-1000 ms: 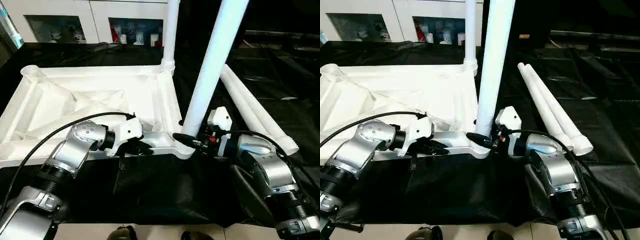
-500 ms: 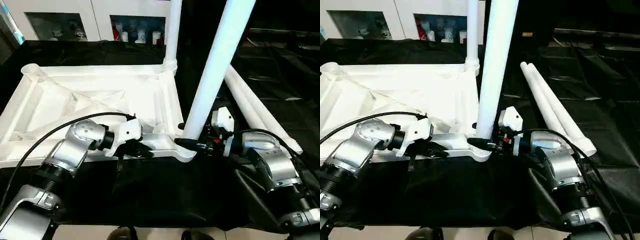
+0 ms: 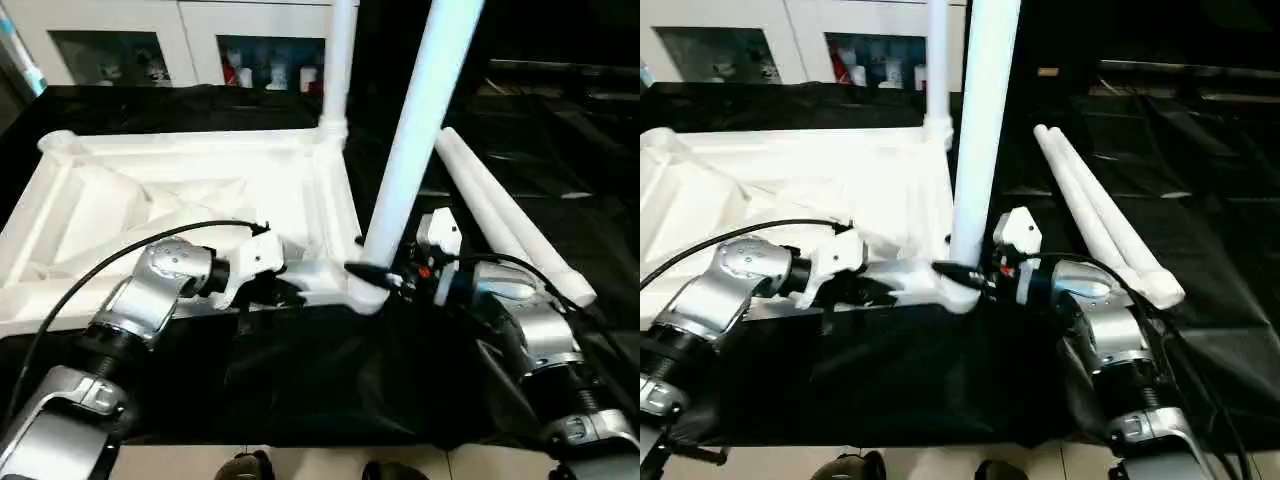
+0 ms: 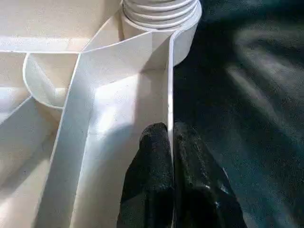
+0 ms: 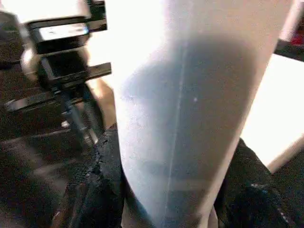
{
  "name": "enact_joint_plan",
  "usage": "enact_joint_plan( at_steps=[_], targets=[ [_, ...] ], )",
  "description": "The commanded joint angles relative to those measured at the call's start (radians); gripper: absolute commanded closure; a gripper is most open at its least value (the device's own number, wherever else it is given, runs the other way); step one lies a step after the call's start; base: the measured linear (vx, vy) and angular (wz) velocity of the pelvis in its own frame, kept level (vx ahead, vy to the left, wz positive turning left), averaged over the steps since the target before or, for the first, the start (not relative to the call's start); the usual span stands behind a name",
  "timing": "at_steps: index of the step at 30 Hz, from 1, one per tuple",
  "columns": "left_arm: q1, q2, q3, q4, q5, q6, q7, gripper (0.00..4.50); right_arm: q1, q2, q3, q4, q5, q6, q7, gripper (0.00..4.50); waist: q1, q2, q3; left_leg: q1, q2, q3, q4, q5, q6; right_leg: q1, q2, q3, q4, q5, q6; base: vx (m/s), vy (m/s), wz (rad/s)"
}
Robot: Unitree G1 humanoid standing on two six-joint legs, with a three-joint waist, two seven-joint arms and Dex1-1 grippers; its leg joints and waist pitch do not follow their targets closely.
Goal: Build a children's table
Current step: Insert table leg to table base
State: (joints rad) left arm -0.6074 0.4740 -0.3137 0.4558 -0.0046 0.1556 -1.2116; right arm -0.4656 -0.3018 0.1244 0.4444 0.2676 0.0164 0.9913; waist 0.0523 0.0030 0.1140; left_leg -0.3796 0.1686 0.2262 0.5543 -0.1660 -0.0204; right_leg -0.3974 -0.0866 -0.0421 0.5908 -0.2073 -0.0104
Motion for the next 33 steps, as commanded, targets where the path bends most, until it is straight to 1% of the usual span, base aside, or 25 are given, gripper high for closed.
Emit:
enact_joint_plan(
  at_steps=[1,2,3,6,7,9,10,11,12,14,15,16,17,19,20,21,22,24,25,26,27,28,29,31,33],
  targets=[
    [-0.031,-0.016,0.023,-0.020,0.000,0.046,0.045,4.50,0.067,0.003,0.022,0.143,-0.102,0.060,-0.110,2.60,-0.003,0.011,-0.026,0.034,0.078,-0.060,-0.093,-0.464,-0.056,0.003,-0.078,0.053,-0.098,-0.463,-0.171,0.000,0.000,0.00],
    [-0.042,-0.029,0.031,-0.012,0.012,0.072,0.089,4.50,0.067,0.025,0.015,0.146,-0.106,0.062,-0.155,2.60,-0.007,0.013,-0.026,0.034,0.078,-0.062,-0.097,-0.479,-0.067,-0.001,-0.076,0.052,-0.098,-0.464,-0.163,0.000,0.000,0.00],
    [-0.045,-0.036,0.034,-0.010,0.018,0.085,0.112,4.50,0.068,0.037,0.012,0.145,-0.107,0.065,-0.176,2.60,-0.009,0.010,-0.027,0.034,0.077,-0.062,-0.097,-0.482,-0.069,0.000,-0.075,0.051,-0.098,-0.464,-0.160,0.000,0.000,0.00],
    [-0.054,-0.055,0.045,-0.008,0.023,0.122,0.157,4.50,0.066,0.065,0.013,0.159,-0.115,0.067,-0.226,2.60,-0.013,0.013,-0.026,0.033,0.076,-0.064,-0.099,-0.490,-0.068,0.000,-0.076,0.050,-0.103,-0.461,-0.152,0.000,0.000,0.00],
    [-0.060,-0.074,0.050,-0.017,0.027,0.165,0.197,4.50,0.051,0.098,0.020,0.198,-0.131,0.064,-0.290,2.60,-0.014,0.019,-0.025,0.035,0.077,-0.064,-0.100,-0.496,-0.071,-0.002,-0.076,0.050,-0.103,-0.448,-0.155,0.000,0.000,0.00],
    [-0.061,-0.085,0.051,-0.025,0.030,0.191,0.220,4.50,0.037,0.121,0.021,0.229,-0.141,0.064,-0.333,2.60,-0.020,0.021,-0.023,0.037,0.075,-0.064,-0.100,-0.522,-0.081,-0.009,-0.075,0.050,-0.103,-0.456,-0.162,0.000,0.000,0.00],
    [-0.061,-0.098,0.049,-0.036,0.034,0.221,0.240,4.50,0.013,0.149,0.014,0.273,-0.142,0.070,-0.383,2.60,-0.027,0.018,-0.016,0.040,0.071,-0.071,-0.101,-0.590,-0.085,-0.012,-0.077,0.048,-0.110,-0.545,-0.139,0.000,0.000,0.00],
    [-0.060,-0.117,0.046,-0.049,0.040,0.260,0.272,4.50,-0.025,0.191,-0.006,0.337,-0.142,0.078,-0.466,2.60,-0.027,0.019,-0.014,0.040,0.070,-0.076,-0.102,-0.604,-0.086,-0.010,-0.078,0.045,-0.113,-0.570,-0.128,0.000,0.000,0.00],
    [-0.060,-0.126,0.045,-0.052,0.042,0.273,0.286,4.50,-0.044,0.210,-0.022,0.366,-0.136,0.083,-0.501,2.60,-0.033,0.021,-0.015,0.034,0.069,-0.083,-0.105,-0.620,-0.092,-0.007,-0.081,0.043,-0.110,-0.591,-0.121,-0.019,0.026,-0.20],
    [-0.060,-0.137,0.044,-0.053,0.044,0.291,0.303,4.50,-0.066,0.233,-0.040,0.399,-0.130,0.090,-0.541,2.60,-0.039,0.023,-0.013,0.033,0.068,-0.092,-0.109,-0.653,-0.097,-0.006,-0.079,0.040,-0.113,-0.604,-0.109,-0.023,0.029,-0.25],
    [-0.060,-0.148,0.042,-0.050,0.049,0.302,0.320,4.50,-0.085,0.248,-0.050,0.428,-0.131,0.088,-0.575,2.60,-0.042,0.026,-0.013,0.041,0.066,-0.094,-0.107,-0.681,-0.098,-0.012,-0.077,0.040,-0.118,-0.601,-0.105,0.000,0.000,0.00],
    [-0.059,-0.169,0.034,-0.034,0.071,0.316,0.362,4.50,-0.119,0.277,-0.063,0.475,-0.137,0.085,-0.647,2.60,-0.044,0.023,-0.015,0.045,0.064,-0.095,-0.106,-0.692,-0.095,-0.015,-0.076,0.040,-0.120,-0.592,-0.106,0.000,0.000,0.00],
    [-0.059,-0.170,0.034,-0.033,0.071,0.316,0.363,4.50,-0.120,0.277,-0.063,0.476,-0.137,0.085,-0.648,2.60,-0.044,0.023,-0.015,0.045,0.064,-0.095,-0.106,-0.692,-0.095,-0.015,-0.076,0.040,-0.120,-0.592,-0.106,0.000,0.000,0.00],
    [-0.060,-0.196,0.031,-0.008,0.095,0.322,0.417,4.50,-0.148,0.306,-0.083,0.516,-0.133,0.086,-0.721,2.60,-0.049,0.027,-0.009,0.051,0.061,-0.097,-0.105,-0.722,-0.092,-0.023,-0.074,0.037,-0.127,-0.615,-0.095,0.000,0.000,0.00],
    [-0.061,-0.206,0.028,0.002,0.103,0.322,0.436,4.50,-0.156,0.316,-0.089,0.528,-0.131,0.088,-0.738,2.60,-0.051,0.023,-0.010,0.053,0.061,-0.096,-0.105,-0.728,-0.090,-0.024,-0.074,0.036,-0.129,-0.622,-0.092,0.000,0.000,0.00],
    [-0.064,-0.232,0.028,0.018,0.107,0.330,0.473,4.50,-0.172,0.333,-0.093,0.552,-0.136,0.087,-0.769,2.60,-0.053,0.026,-0.007,0.054,0.061,-0.100,-0.108,-0.748,-0.093,-0.025,-0.072,0.032,-0.131,-0.630,-0.082,0.000,0.000,0.00],
    [-0.064,-0.232,0.028,0.018,0.107,0.330,0.473,4.50,-0.172,0.333,-0.093,0.552,-0.136,0.087,-0.769,2.60,-0.054,0.028,-0.008,0.055,0.061,-0.100,-0.109,-0.759,-0.097,-0.025,-0.069,0.029,-0.130,-0.626,-0.079,0.000,0.000,0.00],
    [-0.071,-0.278,0.017,0.039,0.118,0.338,0.531,4.50,-0.201,0.359,-0.094,0.593,-0.152,0.081,-0.820,2.60,-0.057,0.028,-0.005,0.065,0.059,-0.101,-0.113,-0.819,-0.108,-0.033,-0.061,0.020,-0.136,-0.622,-0.064,0.000,0.000,0.00],
    [-0.076,-0.295,0.015,0.047,0.120,0.340,0.549,4.50,-0.208,0.368,-0.098,0.602,-0.150,0.081,-0.828,2.60,-0.059,0.026,-0.001,0.066,0.058,-0.101,-0.115,-0.833,-0.107,-0.035,-0.058,0.016,-0.138,-0.627,-0.059,-0.051,0.042,-0.04],
    [-0.081,-0.308,0.015,0.054,0.120,0.342,0.561,4.50,-0.213,0.374,-0.102,0.608,-0.148,0.082,-0.832,2.60,-0.059,0.031,-0.001,0.076,0.055,-0.100,-0.119,-0.874,-0.105,-0.037,-0.052,0.005,-0.145,-0.641,-0.040,0.000,0.000,0.00],
    [-0.084,-0.318,0.018,0.058,0.117,0.345,0.572,4.50,-0.218,0.378,-0.107,0.614,-0.146,0.082,-0.836,2.60,-0.059,0.031,-0.001,0.076,0.055,-0.100,-0.119,-0.874,-0.105,-0.037,-0.052,0.005,-0.145,-0.641,-0.040,0.000,0.000,0.00],
    [-0.088,-0.327,0.022,0.061,0.120,0.348,0.583,4.50,-0.224,0.383,-0.107,0.623,-0.153,0.075,-0.840,2.60,-0.060,0.031,-0.004,0.073,0.055,-0.101,-0.121,-0.870,-0.101,-0.027,-0.054,0.003,-0.144,-0.610,-0.040,0.000,0.000,0.00],
    [-0.092,-0.336,0.027,0.061,0.122,0.352,0.594,4.50,-0.230,0.387,-0.106,0.632,-0.160,0.070,-0.844,2.60,-0.055,0.035,-0.005,0.072,0.057,-0.095,-0.134,-0.860,-0.095,-0.020,-0.054,0.002,-0.139,-0.536,-0.054,0.000,0.000,0.00],
    [-0.093,-0.341,0.029,0.058,0.122,0.357,0.596,4.50,-0.234,0.390,-0.108,0.640,-0.163,0.070,-0.846,2.60,-0.053,0.038,-0.005,0.069,0.058,-0.091,-0.140,-0.851,-0.090,-0.016,-0.054,0.000,-0.138,-0.501,-0.061,0.000,0.000,0.00],
    [-0.093,-0.346,0.029,0.053,0.123,0.361,0.595,4.50,-0.242,0.392,-0.108,0.657,-0.174,0.065,-0.842,2.60,-0.053,0.037,-0.001,0.071,0.057,-0.089,-0.143,-0.864,-0.091,-0.019,-0.054,-0.005,-0.141,-0.518,-0.059,0.000,0.000,0.00]
  ],
)
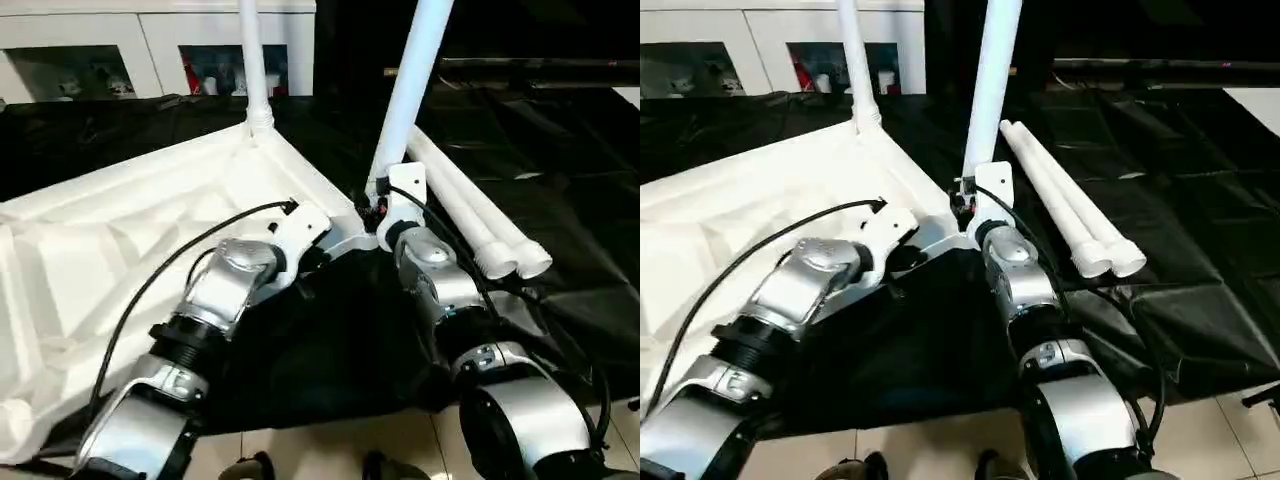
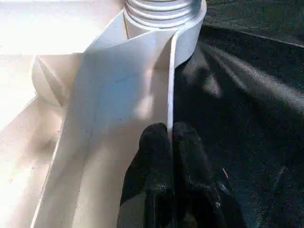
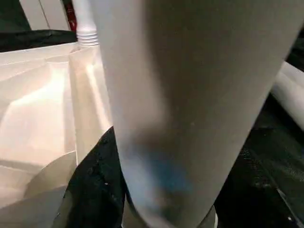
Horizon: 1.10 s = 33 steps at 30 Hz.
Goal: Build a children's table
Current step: Insert table leg to table base
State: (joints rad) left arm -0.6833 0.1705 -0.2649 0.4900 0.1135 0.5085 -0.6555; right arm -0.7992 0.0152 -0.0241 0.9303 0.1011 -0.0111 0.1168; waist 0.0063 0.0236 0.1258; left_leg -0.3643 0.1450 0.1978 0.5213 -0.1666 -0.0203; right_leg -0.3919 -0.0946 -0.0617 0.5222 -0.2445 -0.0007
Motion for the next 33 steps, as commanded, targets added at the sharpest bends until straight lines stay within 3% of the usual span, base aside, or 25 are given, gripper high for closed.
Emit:
enact_joint_plan(
  at_steps=[1,4,5,6,7,8,9,10,11,12,13,14,15,16,18,19,21,22,23,25,28,30,33],
  targets=[
    [-0.016,-0.041,-0.021,0.017,0.006,0.008,0.036,4.50,0.090,0.075,0.039,0.174,-0.010,0.092,0.032,2.60,-0.008,0.016,-0.011,0.056,0.079,-0.061,-0.110,-0.875,-0.091,-0.025,-0.046,0.010,-0.074,-0.505,-0.062,0.000,0.000,0.00],
    [-0.017,-0.037,-0.023,0.015,0.008,0.006,0.027,4.50,0.083,0.073,0.039,0.183,-0.019,0.092,0.037,2.60,-0.009,0.018,-0.007,0.058,0.078,-0.057,-0.120,-0.903,-0.091,-0.023,-0.038,-0.004,-0.077,-0.548,-0.046,0.000,0.000,0.00],
    [-0.018,-0.032,-0.025,0.015,0.008,-0.001,0.017,4.50,0.079,0.070,0.042,0.186,-0.025,0.093,0.047,2.60,-0.004,0.025,-0.002,0.036,0.084,-0.041,-0.159,-0.946,-0.095,-0.002,-0.011,-0.024,-0.044,-0.519,-0.049,0.000,0.000,0.00],
    [-0.018,-0.025,-0.028,0.013,0.005,-0.010,0.003,4.50,0.076,0.068,0.046,0.188,-0.031,0.095,0.062,2.60,-0.004,0.025,-0.002,0.036,0.084,-0.041,-0.159,-0.946,-0.095,-0.002,-0.011,-0.024,-0.044,-0.519,-0.049,0.000,0.000,0.00],
    [-0.018,-0.023,-0.029,0.012,0.004,-0.014,-0.001,4.50,0.075,0.067,0.047,0.188,-0.031,0.096,0.066,2.60,0.025,0.037,-0.007,-0.012,0.102,-0.008,-0.224,-0.977,-0.103,0.050,0.009,-0.017,0.086,-0.369,-0.083,-0.035,-0.085,0.21],
    [-0.016,-0.013,-0.036,0.004,0.000,-0.036,-0.027,4.50,0.072,0.062,0.054,0.187,-0.037,0.100,0.091,2.60,0.075,0.018,-0.017,-0.028,0.106,0.029,-0.245,-0.883,-0.086,0.064,0.001,0.031,0.146,-0.292,-0.072,-0.035,-0.085,0.21],
    [-0.012,-0.001,-0.044,-0.007,-0.003,-0.053,-0.054,4.50,0.069,0.055,0.064,0.185,-0.045,0.106,0.120,2.60,0.046,-0.049,-0.033,0.102,0.060,-0.002,-0.042,-0.573,-0.054,-0.075,-0.103,0.097,-0.066,-0.630,-0.059,0.047,-0.140,0.16],
    [-0.012,-0.001,-0.044,-0.007,-0.003,-0.053,-0.054,4.50,0.069,0.055,0.064,0.185,-0.045,0.106,0.120,2.60,0.057,-0.035,-0.018,0.109,0.053,-0.026,0.047,-0.394,0.001,-0.085,-0.177,0.127,-0.130,-0.785,-0.065,0.120,-0.079,-0.36],
    [0.002,0.029,-0.062,-0.033,-0.010,-0.099,-0.118,4.50,0.069,0.035,0.092,0.172,-0.065,0.111,0.195,2.60,0.060,-0.025,-0.021,-0.055,0.057,-0.100,-0.007,-0.042,0.026,0.081,-0.147,0.104,-0.041,-0.591,-0.123,0.120,-0.079,-0.36],
    [0.002,0.029,-0.062,-0.033,-0.010,-0.099,-0.118,4.50,0.069,0.035,0.092,0.172,-0.065,0.111,0.195,2.60,0.060,-0.025,-0.021,-0.055,0.057,-0.100,-0.007,-0.042,0.026,0.081,-0.147,0.104,-0.041,-0.591,-0.123,0.084,0.011,-0.46],
    [0.007,0.042,-0.067,-0.043,-0.012,-0.106,-0.141,4.50,0.070,0.026,0.101,0.165,-0.072,0.111,0.232,2.60,0.049,0.001,-0.035,-0.002,0.083,-0.090,-0.058,-0.101,-0.024,0.025,-0.047,0.055,-0.007,-0.281,-0.157,0.000,0.000,0.00],
    [0.017,0.063,-0.073,-0.057,-0.022,-0.142,-0.186,4.50,0.075,0.009,0.119,0.150,-0.080,0.116,0.289,2.60,0.031,0.007,-0.023,0.030,0.082,-0.074,-0.066,-0.498,-0.052,-0.003,-0.041,0.058,-0.016,-0.357,-0.186,0.000,0.000,0.00],
    [0.024,0.080,-0.077,-0.066,-0.030,-0.163,-0.220,4.50,0.080,-0.007,0.134,0.135,-0.088,0.115,0.340,2.60,0.025,0.004,-0.031,0.039,0.080,-0.068,-0.061,-0.539,-0.057,-0.007,-0.047,0.064,-0.022,-0.371,-0.194,0.000,0.000,0.00],
    [0.031,0.097,-0.079,-0.074,-0.035,-0.185,-0.249,4.50,0.087,-0.023,0.148,0.118,-0.092,0.113,0.386,2.60,0.021,0.003,-0.028,0.035,0.077,-0.067,-0.061,-0.558,-0.057,-0.008,-0.049,0.066,-0.026,-0.390,-0.195,0.000,0.000,0.00],
    [0.046,0.141,-0.083,-0.092,-0.054,-0.223,-0.322,4.50,0.107,-0.067,0.174,0.079,-0.099,0.113,0.489,2.60,0.021,0.002,-0.031,0.021,0.080,-0.062,-0.067,-0.506,-0.048,0.003,-0.052,0.071,-0.028,-0.354,-0.191,0.032,-0.015,0.01],
    [0.053,0.157,-0.083,-0.101,-0.065,-0.245,-0.356,4.50,0.114,-0.083,0.181,0.066,-0.101,0.113,0.524,2.60,0.022,-0.004,-0.039,0.011,0.080,-0.060,-0.067,-0.425,-0.032,0.019,-0.050,0.071,-0.021,-0.267,-0.197,0.000,0.000,0.00],
    [0.067,0.191,-0.083,-0.122,-0.086,-0.272,-0.425,4.50,0.127,-0.115,0.193,0.041,-0.102,0.120,0.592,2.60,0.018,-0.005,-0.039,0.004,0.084,-0.053,-0.068,-0.360,-0.009,0.023,-0.047,0.070,-0.017,-0.200,-0.220,0.028,-0.008,-0.01],
    [0.074,0.209,-0.083,-0.134,-0.096,-0.283,-0.459,4.50,0.133,-0.131,0.197,0.029,-0.099,0.128,0.627,2.60,0.018,-0.004,-0.041,0.006,0.084,-0.049,-0.065,-0.348,-0.007,0.022,-0.048,0.072,-0.018,-0.201,-0.226,0.094,-0.032,0.00],
    [0.085,0.235,-0.081,-0.154,-0.117,-0.298,-0.513,4.50,0.141,-0.157,0.200,0.011,-0.094,0.131,0.679,2.60,0.020,-0.004,-0.047,0.008,0.083,-0.040,-0.057,-0.284,0.007,0.025,-0.050,0.074,-0.014,-0.153,-0.247,0.071,-0.026,0.00],
    [0.089,0.249,-0.081,-0.161,-0.124,-0.305,-0.539,4.50,0.145,-0.171,0.199,0.003,-0.088,0.139,0.711,2.60,0.019,-0.002,-0.053,0.005,0.083,-0.036,-0.051,-0.212,0.018,0.032,-0.046,0.072,-0.003,-0.053,-0.269,0.046,-0.016,0.00],
    [0.093,0.297,-0.084,-0.166,-0.150,-0.350,-0.632,4.50,0.173,-0.227,0.216,-0.062,-0.073,0.155,0.859,2.60,0.023,-0.005,-0.058,0.003,0.079,-0.030,-0.031,-0.045,0.077,0.047,-0.036,0.062,0.024,0.243,-0.317,0.082,-0.021,-0.02],
    [0.089,0.313,-0.082,-0.164,-0.162,-0.364,-0.663,4.50,0.188,-0.250,0.229,-0.095,-0.068,0.159,0.917,2.60,0.025,-0.002,-0.061,0.006,0.083,-0.028,-0.024,-0.001,0.104,0.047,-0.035,0.061,0.034,0.321,-0.327,0.056,-0.018,0.00],
    [0.082,0.326,-0.080,-0.161,-0.172,-0.369,-0.694,4.50,0.202,-0.276,0.243,-0.126,-0.060,0.168,0.977,2.60,0.029,-0.001,-0.060,0.013,0.088,-0.025,-0.022,-0.003,0.103,0.045,-0.032,0.060,0.038,0.345,-0.340,0.022,-0.008,0.01]
  ],
)
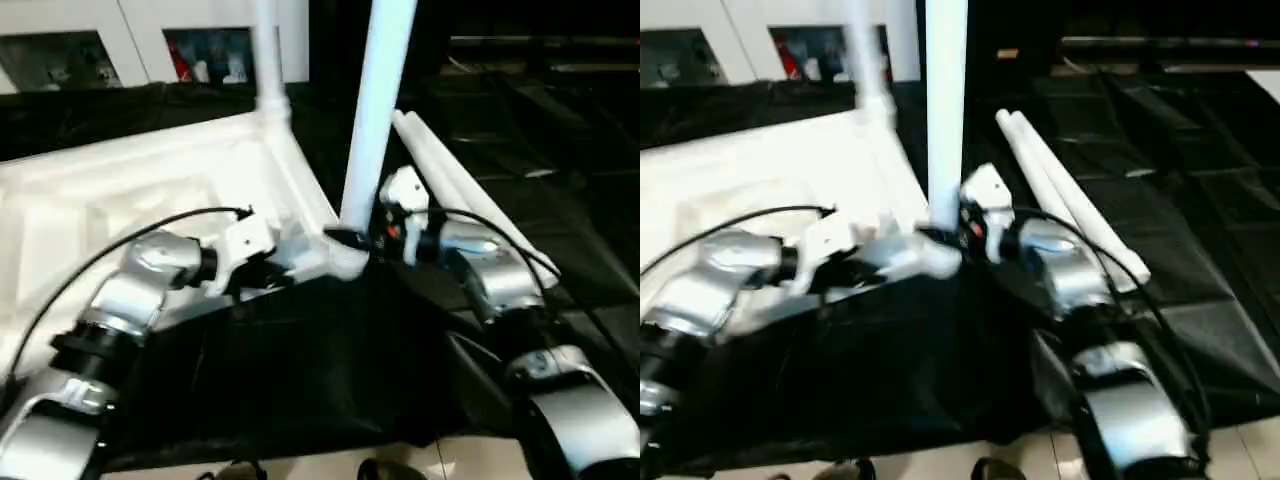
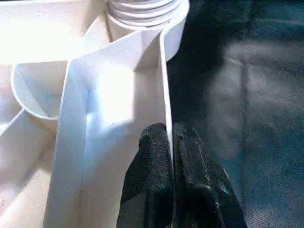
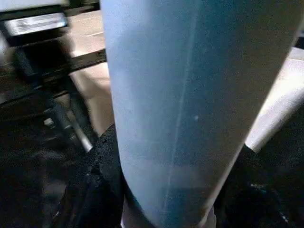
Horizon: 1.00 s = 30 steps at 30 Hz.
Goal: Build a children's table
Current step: Insert table leg to table base
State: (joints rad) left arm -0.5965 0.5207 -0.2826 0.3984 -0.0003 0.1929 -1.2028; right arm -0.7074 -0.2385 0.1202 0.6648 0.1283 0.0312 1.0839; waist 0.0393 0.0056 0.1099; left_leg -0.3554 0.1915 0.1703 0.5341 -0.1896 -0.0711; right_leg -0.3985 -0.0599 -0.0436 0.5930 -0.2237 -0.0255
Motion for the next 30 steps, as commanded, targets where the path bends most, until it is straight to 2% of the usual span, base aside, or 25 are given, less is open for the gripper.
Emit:
enact_joint_plan(
  at_steps=[1,3,6,8,13,14,15,16,17,18,19,20,21,22,23,24,25,26,28,29,30],
  targets=[
    [-0.009,-0.021,-0.061,-0.066,-0.061,-0.055,-0.156,4.50,0.115,-0.030,0.105,0.132,-0.088,0.126,0.029,2.60,-0.004,0.017,-0.044,0.004,0.042,0.002,-0.036,0.008,0.148,0.052,-0.067,0.041,-0.034,0.307,-0.316,0.000,0.000,0.00],
    [-0.015,-0.020,-0.060,-0.055,-0.059,-0.060,-0.159,4.50,0.120,-0.035,0.108,0.125,-0.090,0.129,0.039,2.60,-0.004,0.018,-0.039,0.005,0.045,0.002,-0.043,-0.051,0.115,0.052,-0.070,0.042,-0.043,0.200,-0.315,0.000,0.000,0.00],
    [-0.023,-0.022,-0.061,-0.037,-0.051,-0.071,-0.159,4.50,0.123,-0.037,0.108,0.120,-0.095,0.126,0.040,2.60,-0.004,0.019,-0.036,0.009,0.045,0.003,-0.049,-0.107,0.074,0.050,-0.070,0.045,-0.052,0.090,-0.305,0.000,0.000,0.00],
    [-0.027,-0.023,-0.061,-0.027,-0.047,-0.078,-0.157,4.50,0.125,-0.040,0.109,0.114,-0.093,0.129,0.039,2.60,-0.003,0.018,-0.034,0.010,0.046,0.004,-0.051,-0.124,0.058,0.050,-0.071,0.047,-0.054,0.063,-0.300,0.000,0.000,0.00],
    [-0.038,-0.033,-0.053,0.000,-0.033,-0.082,-0.122,4.50,0.131,-0.037,0.099,0.102,-0.089,0.131,0.005,2.60,-0.001,0.018,-0.036,0.011,0.044,0.004,-0.049,-0.093,0.057,0.051,-0.069,0.047,-0.051,0.099,-0.296,0.000,0.000,0.00],
    [-0.046,-0.049,-0.044,0.016,-0.018,-0.063,-0.068,4.50,0.130,-0.017,0.076,0.117,-0.090,0.130,-0.069,2.60,-0.001,0.018,-0.035,0.011,0.043,0.005,-0.049,-0.098,0.056,0.050,-0.070,0.048,-0.052,0.090,-0.295,0.000,0.000,0.00],
    [-0.062,-0.081,-0.027,0.045,0.001,-0.035,0.020,4.50,0.119,0.017,0.041,0.160,-0.099,0.133,-0.210,2.60,-0.002,0.018,-0.029,0.011,0.045,0.004,-0.055,-0.135,0.044,0.046,-0.072,0.048,-0.060,0.026,-0.288,0.000,0.000,0.00],
    [-0.068,-0.089,-0.022,0.054,0.006,-0.027,0.043,4.50,0.116,0.026,0.031,0.172,-0.099,0.138,-0.245,2.60,-0.004,0.019,-0.023,0.017,0.045,0.003,-0.062,-0.199,0.020,0.040,-0.076,0.051,-0.072,-0.098,-0.275,-0.057,-0.005,0.02],
    [-0.073,-0.099,-0.018,0.063,0.013,-0.015,0.070,4.50,0.112,0.037,0.020,0.185,-0.100,0.143,-0.287,2.60,-0.004,0.018,-0.021,0.019,0.045,0.002,-0.065,-0.231,0.007,0.038,-0.078,0.053,-0.077,-0.161,-0.265,-0.057,-0.005,0.02],
    [-0.080,-0.110,-0.014,0.071,0.020,0.000,0.099,4.50,0.108,0.050,0.009,0.200,-0.101,0.149,-0.335,2.60,-0.005,0.015,-0.015,0.022,0.044,-0.001,-0.069,-0.292,-0.010,0.032,-0.081,0.058,-0.088,-0.287,-0.241,0.000,0.000,0.00],
    [-0.080,-0.110,-0.014,0.071,0.020,0.000,0.099,4.50,0.108,0.050,0.009,0.200,-0.101,0.149,-0.335,2.60,-0.005,0.016,-0.014,0.024,0.043,-0.003,-0.069,-0.310,-0.016,0.032,-0.082,0.059,-0.091,-0.330,-0.229,0.000,0.000,0.00],
    [-0.089,-0.126,-0.010,0.082,0.029,0.020,0.135,4.50,0.102,0.068,-0.012,0.223,-0.098,0.156,-0.408,2.60,-0.008,0.014,-0.013,0.019,0.043,-0.009,-0.074,-0.326,-0.019,0.034,-0.083,0.060,-0.094,-0.385,-0.204,0.000,0.000,0.00],
    [-0.103,-0.156,-0.004,0.096,0.043,0.057,0.198,4.50,0.089,0.102,-0.041,0.254,-0.084,0.163,-0.494,2.60,-0.009,0.019,-0.014,0.021,0.045,-0.010,-0.076,-0.328,-0.023,0.029,-0.083,0.061,-0.096,-0.395,-0.190,0.000,0.000,0.00],
    [-0.103,-0.156,-0.004,0.096,0.043,0.057,0.198,4.50,0.089,0.102,-0.041,0.254,-0.084,0.163,-0.494,2.60,-0.013,0.018,-0.012,0.024,0.044,-0.010,-0.077,-0.339,-0.030,0.023,-0.080,0.061,-0.098,-0.402,-0.188,0.000,0.000,0.00],
    [-0.103,-0.156,-0.004,0.096,0.043,0.057,0.198,4.50,0.089,0.102,-0.041,0.254,-0.084,0.163,-0.494,2.60,-0.012,0.017,-0.012,0.024,0.043,-0.010,-0.076,-0.346,-0.030,0.024,-0.081,0.061,-0.100,-0.410,-0.184,0.000,0.000,0.00],
    [-0.132,-0.236,-0.001,0.128,0.066,0.139,0.316,4.50,0.059,0.185,-0.093,0.320,-0.050,0.159,-0.662,2.60,-0.013,0.018,-0.011,0.022,0.044,-0.009,-0.077,-0.345,-0.028,0.022,-0.081,0.063,-0.099,-0.407,-0.180,0.000,0.000,0.00],
    [-0.132,-0.236,-0.001,0.128,0.066,0.139,0.316,4.50,0.059,0.185,-0.093,0.320,-0.050,0.159,-0.662,2.60,-0.013,0.017,-0.012,0.026,0.042,-0.009,-0.076,-0.343,-0.037,0.019,-0.080,0.063,-0.101,-0.411,-0.181,0.000,0.000,0.00],
    [-0.144,-0.279,-0.009,0.149,0.081,0.169,0.366,4.50,0.041,0.232,-0.109,0.355,-0.035,0.155,-0.733,2.60,-0.015,0.018,-0.011,0.028,0.040,-0.008,-0.075,-0.345,-0.039,0.017,-0.081,0.063,-0.104,-0.421,-0.179,0.000,0.000,0.00],
    [-0.156,-0.344,-0.019,0.180,0.102,0.205,0.433,4.50,0.012,0.299,-0.127,0.403,-0.014,0.152,-0.822,2.60,-0.014,0.016,-0.011,0.023,0.039,-0.009,-0.077,-0.344,-0.036,0.019,-0.080,0.063,-0.104,-0.428,-0.171,0.000,0.000,0.00],
    [-0.157,-0.363,-0.024,0.185,0.106,0.218,0.450,4.50,0.002,0.320,-0.129,0.416,-0.015,0.149,-0.850,2.60,-0.012,0.020,-0.009,0.026,0.041,-0.013,-0.079,-0.365,-0.039,0.015,-0.081,0.060,-0.107,-0.453,-0.162,0.000,0.000,0.00],
    [-0.156,-0.374,-0.026,0.186,0.111,0.225,0.464,4.50,-0.005,0.332,-0.133,0.424,-0.014,0.150,-0.865,2.60,-0.013,0.020,-0.005,0.035,0.038,-0.014,-0.078,-0.424,-0.041,0.005,-0.079,0.058,-0.115,-0.514,-0.142,0.000,0.000,0.00]
  ],
)
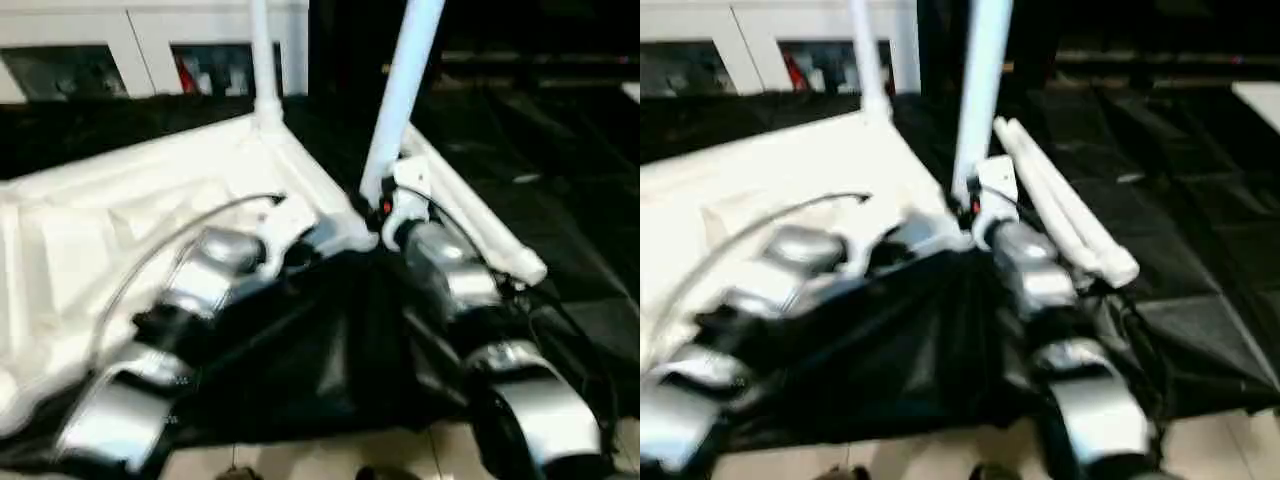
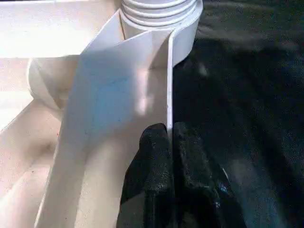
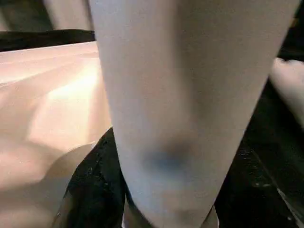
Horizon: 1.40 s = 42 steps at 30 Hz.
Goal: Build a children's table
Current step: Insert table leg to table base
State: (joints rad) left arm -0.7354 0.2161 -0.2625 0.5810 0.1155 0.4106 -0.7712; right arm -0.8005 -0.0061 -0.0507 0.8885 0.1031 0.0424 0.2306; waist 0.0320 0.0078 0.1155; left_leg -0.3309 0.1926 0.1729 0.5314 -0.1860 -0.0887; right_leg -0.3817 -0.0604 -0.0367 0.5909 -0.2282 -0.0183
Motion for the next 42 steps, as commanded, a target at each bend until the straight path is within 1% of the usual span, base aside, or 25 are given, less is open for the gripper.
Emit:
enact_joint_plan(
  at_steps=[1,2,3,5,6,8,12,19,20,22,23,25,26,27,29,32,34,35,36,37,38,39,40,41,42],
  targets=[
    [-0.017,-0.069,-0.046,0.004,-0.005,0.008,0.032,4.50,0.088,0.100,0.038,0.200,0.011,0.139,-0.011,2.60,-0.006,0.017,-0.011,0.010,0.036,-0.019,-0.077,-0.444,-0.022,-0.011,-0.079,0.051,-0.115,-0.532,-0.136,0.000,0.000,0.00],
    [-0.016,-0.075,-0.048,0.003,0.000,0.013,0.043,4.50,0.082,0.110,0.032,0.209,0.009,0.141,-0.030,2.60,-0.006,0.013,-0.017,0.006,0.037,-0.023,-0.079,-0.438,-0.021,-0.007,-0.080,0.052,-0.113,-0.518,-0.126,0.000,0.000,0.00],
    [-0.014,-0.076,-0.047,0.001,0.002,0.017,0.050,4.50,0.077,0.118,0.028,0.215,0.008,0.145,-0.034,2.60,-0.007,0.014,-0.018,0.001,0.037,-0.022,-0.081,-0.423,-0.018,-0.005,-0.078,0.051,-0.111,-0.484,-0.124,0.000,0.000,0.00],
    [-0.014,-0.079,-0.044,0.001,0.005,0.022,0.058,4.50,0.071,0.125,0.020,0.225,0.005,0.144,-0.041,2.60,-0.007,0.017,-0.018,0.000,0.039,-0.020,-0.083,-0.417,-0.019,-0.007,-0.076,0.051,-0.109,-0.437,-0.131,0.000,0.000,0.00],
    [-0.013,-0.079,-0.042,0.000,0.007,0.027,0.060,4.50,0.066,0.128,0.021,0.233,-0.003,0.141,-0.047,2.60,-0.009,0.011,-0.018,-0.001,0.039,-0.020,-0.084,-0.419,-0.020,-0.006,-0.075,0.050,-0.110,-0.434,-0.132,0.000,0.000,0.00],
    [-0.014,-0.077,-0.038,0.000,0.008,0.030,0.060,4.50,0.062,0.131,0.021,0.241,-0.011,0.137,-0.047,2.60,-0.010,0.012,-0.020,-0.004,0.038,-0.023,-0.085,-0.427,-0.023,-0.003,-0.077,0.049,-0.108,-0.437,-0.130,0.000,0.000,0.00],
    [-0.016,-0.069,-0.028,-0.001,0.010,0.036,0.057,4.50,0.050,0.137,0.019,0.261,-0.023,0.129,-0.054,2.60,-0.010,0.011,-0.019,0.002,0.038,-0.023,-0.086,-0.462,-0.023,-0.011,-0.079,0.050,-0.116,-0.483,-0.112,0.000,0.000,0.00],
    [-0.013,-0.058,-0.024,-0.008,0.008,0.039,0.047,4.50,0.034,0.141,0.016,0.269,-0.043,0.120,-0.036,2.60,-0.009,0.013,-0.020,0.003,0.038,-0.024,-0.087,-0.468,-0.021,-0.015,-0.080,0.051,-0.119,-0.501,-0.105,0.000,0.000,0.00],
    [-0.012,-0.057,-0.023,-0.008,0.008,0.039,0.045,4.50,0.031,0.142,0.010,0.268,-0.038,0.119,-0.032,2.04,-0.010,0.012,-0.022,0.002,0.039,-0.024,-0.087,-0.467,-0.021,-0.014,-0.080,0.051,-0.119,-0.499,-0.106,0.000,0.000,0.00],
    [-0.012,-0.055,-0.022,-0.010,0.009,0.039,0.043,4.50,0.027,0.143,0.004,0.267,-0.035,0.117,-0.030,2.04,-0.010,0.013,-0.020,0.000,0.039,-0.024,-0.088,-0.470,-0.022,-0.014,-0.079,0.051,-0.119,-0.498,-0.106,0.000,0.000,0.00],
    [-0.011,-0.054,-0.021,-0.010,0.009,0.039,0.041,4.50,0.023,0.142,0.001,0.267,-0.034,0.116,-0.029,1.81,-0.010,0.014,-0.022,0.003,0.039,-0.024,-0.087,-0.472,-0.023,-0.016,-0.080,0.052,-0.119,-0.498,-0.108,0.000,0.000,0.00],
    [-0.011,-0.053,-0.020,-0.011,0.009,0.039,0.038,4.50,0.019,0.141,0.000,0.269,-0.035,0.113,-0.029,1.72,-0.010,0.013,-0.028,0.000,0.040,-0.021,-0.086,-0.441,-0.024,-0.010,-0.078,0.053,-0.113,-0.434,-0.124,0.000,0.000,0.00],
    [-0.011,-0.052,-0.020,-0.012,0.009,0.039,0.036,4.50,0.017,0.140,-0.001,0.270,-0.036,0.110,-0.030,1.51,-0.009,0.014,-0.027,-0.004,0.040,-0.018,-0.086,-0.419,-0.025,-0.008,-0.075,0.052,-0.109,-0.384,-0.137,0.000,0.000,0.00],
    [-0.013,-0.048,-0.017,-0.016,0.002,0.035,0.021,4.50,0.012,0.138,-0.010,0.265,-0.028,0.100,-0.020,1.51,-0.010,0.014,-0.027,-0.004,0.040,-0.016,-0.085,-0.410,-0.024,-0.006,-0.075,0.051,-0.107,-0.360,-0.148,0.000,0.000,0.00],
    [-0.014,-0.046,-0.016,-0.018,-0.002,0.032,0.013,4.50,0.011,0.138,-0.014,0.262,-0.025,0.094,-0.013,1.33,-0.009,0.015,-0.028,-0.005,0.040,-0.015,-0.084,-0.397,-0.023,-0.003,-0.076,0.052,-0.105,-0.341,-0.160,0.000,0.000,0.00],
    [0.001,-0.025,-0.028,-0.051,-0.014,-0.030,-0.047,4.50,0.006,0.126,-0.010,0.225,-0.026,0.064,0.035,1.33,-0.007,0.018,-0.029,-0.009,0.041,-0.013,-0.083,-0.367,-0.014,0.002,-0.078,0.052,-0.102,-0.317,-0.175,0.000,0.000,0.00],
    [0.022,-0.003,-0.037,-0.090,-0.026,-0.065,-0.096,4.50,0.013,0.105,0.010,0.167,-0.030,0.026,0.100,1.33,-0.008,0.014,-0.035,-0.015,0.043,-0.012,-0.081,-0.316,-0.007,0.011,-0.075,0.051,-0.093,-0.233,-0.190,0.000,0.000,0.00],
    [0.030,0.005,-0.039,-0.103,-0.030,-0.068,-0.110,4.50,0.017,0.097,0.016,0.146,-0.031,0.016,0.121,1.33,-0.008,0.007,-0.042,-0.022,0.042,-0.009,-0.074,-0.252,0.012,0.021,-0.077,0.050,-0.084,-0.162,-0.202,0.000,0.000,0.00],
    [0.046,0.022,-0.043,-0.132,-0.044,-0.100,-0.150,4.50,0.036,0.076,0.039,0.083,-0.030,0.010,0.177,1.33,-0.007,0.011,-0.045,-0.024,0.043,-0.009,-0.073,-0.222,0.022,0.021,-0.078,0.049,-0.081,-0.134,-0.210,0.000,0.000,0.00],
    [0.057,0.034,-0.045,-0.150,-0.053,-0.122,-0.177,4.50,0.048,0.061,0.054,0.043,-0.028,0.007,0.213,1.33,-0.006,0.011,-0.048,-0.025,0.041,-0.004,-0.063,-0.168,0.046,0.025,-0.075,0.046,-0.077,-0.063,-0.226,0.057,-0.026,-0.01],
    [0.077,0.060,-0.050,-0.185,-0.060,-0.138,-0.212,4.50,0.084,0.018,0.097,-0.052,-0.031,0.044,0.287,1.33,-0.009,-0.001,-0.058,-0.028,0.038,0.001,-0.052,-0.080,0.070,0.033,-0.070,0.046,-0.061,0.079,-0.250,0.057,-0.026,-0.01],
    [0.077,0.060,-0.050,-0.185,-0.060,-0.138,-0.212,4.50,0.084,0.018,0.097,-0.052,-0.031,0.044,0.287,1.33,-0.003,0.003,-0.063,-0.034,0.035,0.000,-0.043,0.026,0.099,0.042,-0.065,0.042,-0.043,0.239,-0.266,0.050,-0.019,-0.01],
    [0.091,0.076,-0.050,-0.207,-0.073,-0.153,-0.247,4.50,0.114,-0.020,0.147,-0.116,-0.055,0.052,0.340,1.33,-0.005,0.000,-0.064,-0.031,0.033,0.004,-0.038,0.054,0.116,0.038,-0.061,0.041,-0.040,0.303,-0.274,0.000,0.000,0.00],
    [0.103,0.091,-0.050,-0.228,-0.082,-0.152,-0.273,4.50,0.145,-0.060,0.192,-0.182,-0.073,0.051,0.396,1.33,-0.004,-0.001,-0.071,-0.031,0.029,0.006,-0.029,0.109,0.144,0.045,-0.060,0.041,-0.026,0.425,-0.284,0.000,0.000,0.00],
    [0.121,0.114,-0.048,-0.252,-0.097,-0.169,-0.308,4.50,0.188,-0.107,0.227,-0.271,-0.070,0.069,0.465,1.33,-0.002,0.001,-0.073,-0.030,0.029,0.005,-0.026,0.139,0.156,0.045,-0.058,0.039,-0.021,0.481,-0.286,0.000,0.000,0.00]
  ],
)
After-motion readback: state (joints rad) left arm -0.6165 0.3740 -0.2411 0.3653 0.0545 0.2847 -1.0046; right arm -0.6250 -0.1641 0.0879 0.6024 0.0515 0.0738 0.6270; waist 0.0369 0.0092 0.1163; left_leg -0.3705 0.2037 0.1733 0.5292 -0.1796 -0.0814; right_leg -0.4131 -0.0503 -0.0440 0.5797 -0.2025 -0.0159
